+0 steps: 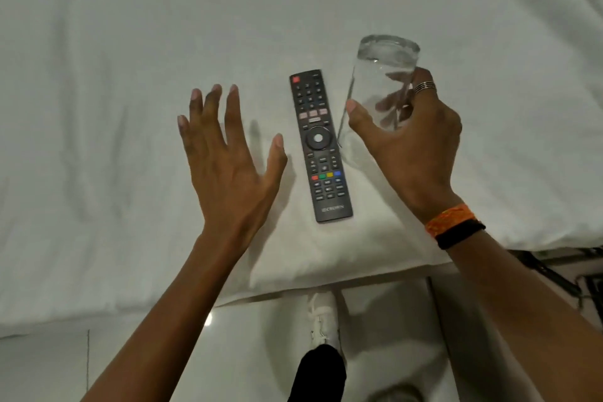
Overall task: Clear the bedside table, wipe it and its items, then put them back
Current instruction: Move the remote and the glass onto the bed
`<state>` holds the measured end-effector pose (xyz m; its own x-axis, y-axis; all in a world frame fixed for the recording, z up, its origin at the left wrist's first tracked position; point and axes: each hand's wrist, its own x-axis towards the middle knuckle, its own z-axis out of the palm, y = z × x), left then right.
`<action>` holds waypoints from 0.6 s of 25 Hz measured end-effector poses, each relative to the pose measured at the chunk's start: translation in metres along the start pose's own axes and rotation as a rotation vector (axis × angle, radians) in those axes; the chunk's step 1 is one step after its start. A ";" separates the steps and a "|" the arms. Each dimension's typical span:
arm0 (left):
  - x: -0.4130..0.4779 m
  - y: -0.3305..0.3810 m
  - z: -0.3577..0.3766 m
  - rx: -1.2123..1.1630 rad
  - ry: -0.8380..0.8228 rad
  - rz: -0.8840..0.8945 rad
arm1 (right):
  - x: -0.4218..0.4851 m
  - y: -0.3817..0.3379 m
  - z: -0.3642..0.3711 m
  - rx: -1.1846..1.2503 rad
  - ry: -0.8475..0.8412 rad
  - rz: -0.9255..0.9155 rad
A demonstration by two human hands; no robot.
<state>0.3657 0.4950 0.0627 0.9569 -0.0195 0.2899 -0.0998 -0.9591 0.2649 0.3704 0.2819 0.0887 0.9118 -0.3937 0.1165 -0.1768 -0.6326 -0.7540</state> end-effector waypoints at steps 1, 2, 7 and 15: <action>-0.001 -0.011 0.004 0.029 -0.036 -0.015 | 0.004 -0.001 0.004 -0.099 -0.045 0.026; -0.004 -0.018 0.009 0.059 -0.081 -0.026 | 0.010 -0.003 0.005 -0.200 -0.100 0.063; -0.017 -0.033 0.030 0.141 -0.238 -0.047 | 0.041 -0.009 -0.006 -0.369 -0.323 0.173; -0.018 -0.032 0.030 0.142 -0.243 -0.029 | 0.028 0.016 -0.025 -0.289 -0.194 0.130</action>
<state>0.3602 0.5173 0.0218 0.9978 -0.0420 0.0510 -0.0485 -0.9898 0.1336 0.3842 0.2445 0.0962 0.9233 -0.3669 -0.1136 -0.3677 -0.7588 -0.5376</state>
